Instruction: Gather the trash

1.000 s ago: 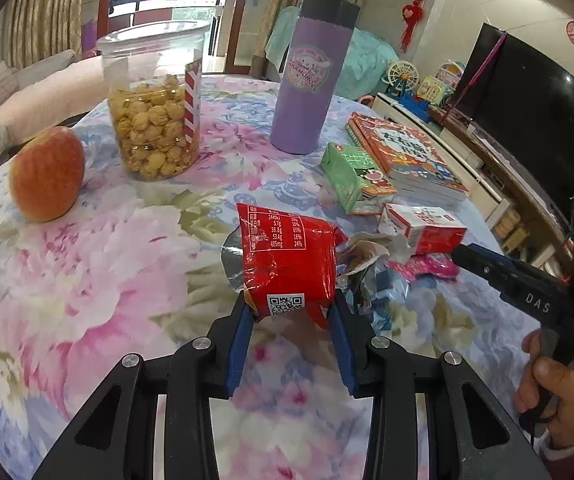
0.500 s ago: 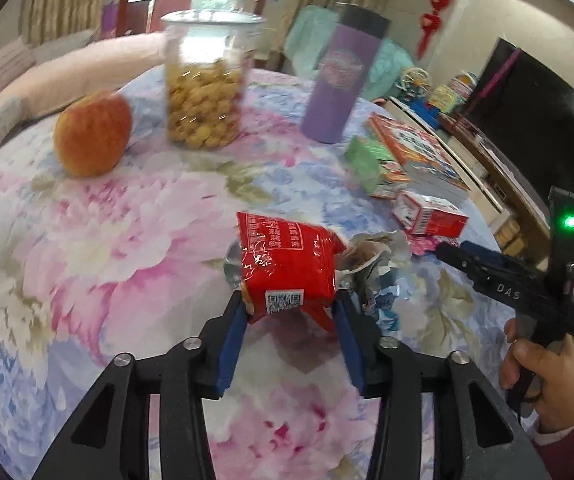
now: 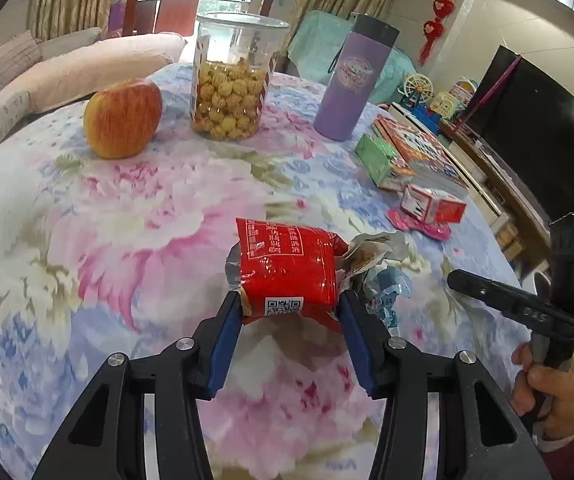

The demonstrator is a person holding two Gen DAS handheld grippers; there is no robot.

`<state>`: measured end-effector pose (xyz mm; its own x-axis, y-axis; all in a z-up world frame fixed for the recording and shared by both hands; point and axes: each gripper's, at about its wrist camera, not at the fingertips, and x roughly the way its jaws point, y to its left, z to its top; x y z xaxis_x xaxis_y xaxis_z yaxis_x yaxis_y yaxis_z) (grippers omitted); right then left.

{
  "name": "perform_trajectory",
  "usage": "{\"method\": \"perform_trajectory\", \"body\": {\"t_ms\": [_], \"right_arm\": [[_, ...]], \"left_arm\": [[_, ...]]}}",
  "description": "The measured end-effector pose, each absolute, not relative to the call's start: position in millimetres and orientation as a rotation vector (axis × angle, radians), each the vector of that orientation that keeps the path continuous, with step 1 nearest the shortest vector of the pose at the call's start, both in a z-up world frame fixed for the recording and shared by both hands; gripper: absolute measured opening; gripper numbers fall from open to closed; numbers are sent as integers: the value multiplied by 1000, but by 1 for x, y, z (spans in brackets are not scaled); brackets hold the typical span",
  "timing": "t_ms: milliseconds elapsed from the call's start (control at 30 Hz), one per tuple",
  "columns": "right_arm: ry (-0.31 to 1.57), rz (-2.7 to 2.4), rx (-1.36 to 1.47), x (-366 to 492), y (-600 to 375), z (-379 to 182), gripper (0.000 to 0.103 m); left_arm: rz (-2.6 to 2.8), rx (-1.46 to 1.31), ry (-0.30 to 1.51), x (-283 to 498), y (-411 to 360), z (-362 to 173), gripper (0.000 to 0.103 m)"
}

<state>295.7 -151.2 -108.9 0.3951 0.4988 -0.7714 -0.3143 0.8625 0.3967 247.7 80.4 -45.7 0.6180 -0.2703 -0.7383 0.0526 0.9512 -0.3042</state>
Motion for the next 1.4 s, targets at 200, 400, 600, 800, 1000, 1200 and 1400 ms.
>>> {"method": "perform_trajectory", "body": {"t_ms": [200,400,600,800,1000,1200,1400], "right_arm": [[1022,610,320,267,-131,-99,43],[1026,678,328,261,-94,-99,45],[1060,727,343,267,-60,-115,45],[1079,747,366,261,-56,-121,19],[1037,691,390,252,-92,-108,18],[1001,604,384,237,-130,-98,18],[970,528,359,218,-156,-91,18]], "left_arm": [[-170,-229,881,229,87,-43,62],[-147,-241,887,222,99,-43,62],[-155,-229,895,221,105,-45,62],[-174,-230,902,227,100,-47,62],[-179,-213,904,243,87,-56,60],[-173,-203,904,253,77,-68,39],[-210,-180,886,238,55,-57,34]]}}
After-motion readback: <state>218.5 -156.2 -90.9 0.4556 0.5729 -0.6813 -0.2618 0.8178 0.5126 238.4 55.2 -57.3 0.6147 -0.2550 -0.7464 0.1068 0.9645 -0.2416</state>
